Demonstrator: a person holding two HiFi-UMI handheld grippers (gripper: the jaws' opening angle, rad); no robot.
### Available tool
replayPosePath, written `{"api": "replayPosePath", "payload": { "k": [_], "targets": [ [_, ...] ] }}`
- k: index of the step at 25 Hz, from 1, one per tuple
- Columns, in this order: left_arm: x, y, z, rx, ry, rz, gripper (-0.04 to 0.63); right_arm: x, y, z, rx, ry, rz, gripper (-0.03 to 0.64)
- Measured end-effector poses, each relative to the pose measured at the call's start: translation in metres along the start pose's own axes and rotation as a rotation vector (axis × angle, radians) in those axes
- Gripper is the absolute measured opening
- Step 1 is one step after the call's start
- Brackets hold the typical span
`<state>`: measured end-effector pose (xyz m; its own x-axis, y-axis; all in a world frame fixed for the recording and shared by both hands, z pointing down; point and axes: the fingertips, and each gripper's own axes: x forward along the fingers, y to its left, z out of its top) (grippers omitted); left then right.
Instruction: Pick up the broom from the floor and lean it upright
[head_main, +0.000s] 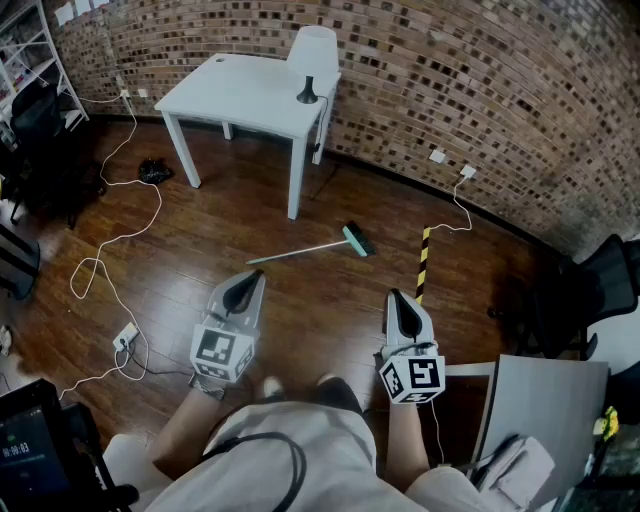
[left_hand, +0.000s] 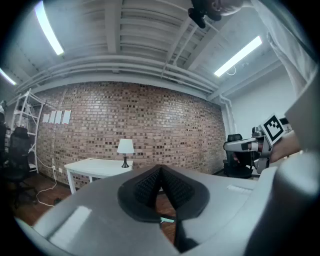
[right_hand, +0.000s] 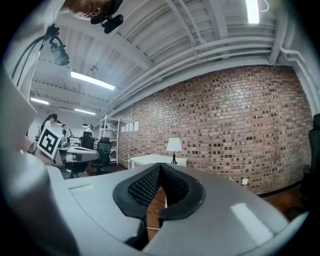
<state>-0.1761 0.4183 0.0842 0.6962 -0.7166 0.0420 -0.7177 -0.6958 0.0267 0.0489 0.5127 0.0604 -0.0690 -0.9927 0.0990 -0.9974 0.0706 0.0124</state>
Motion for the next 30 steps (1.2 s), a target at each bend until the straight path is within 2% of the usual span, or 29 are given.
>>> {"api": "replayPosePath", "payload": {
  "k": [7, 13, 17, 22, 30],
  "targets": [
    [0.019, 0.016, -0.004, 0.006, 0.005, 0.008, 0.002, 0.03, 0.006, -0.001, 0.009, -0.007, 0.043, 0.014],
    [0.055, 0.034, -0.012, 0.013, 0.027, 0.026, 0.002, 0.077, -0.013, -0.009, 0.044, -0.018, 0.064, 0.014],
    [0.099, 0.049, -0.018, 0.02, 0.041, 0.047, 0.002, 0.121, -0.039, -0.015, 0.077, -0.031, 0.101, 0.014],
    [0.172, 0.071, -0.009, 0.002, 0.014, 0.091, 0.002, 0.185, -0.079, -0.014, 0.087, -0.023, 0.165, 0.014],
    [0.279, 0.067, -0.004, 0.031, 0.053, 0.139, 0.002, 0.273, -0.167, 0.008, 0.057, -0.008, 0.244, 0.014]
  ]
}}
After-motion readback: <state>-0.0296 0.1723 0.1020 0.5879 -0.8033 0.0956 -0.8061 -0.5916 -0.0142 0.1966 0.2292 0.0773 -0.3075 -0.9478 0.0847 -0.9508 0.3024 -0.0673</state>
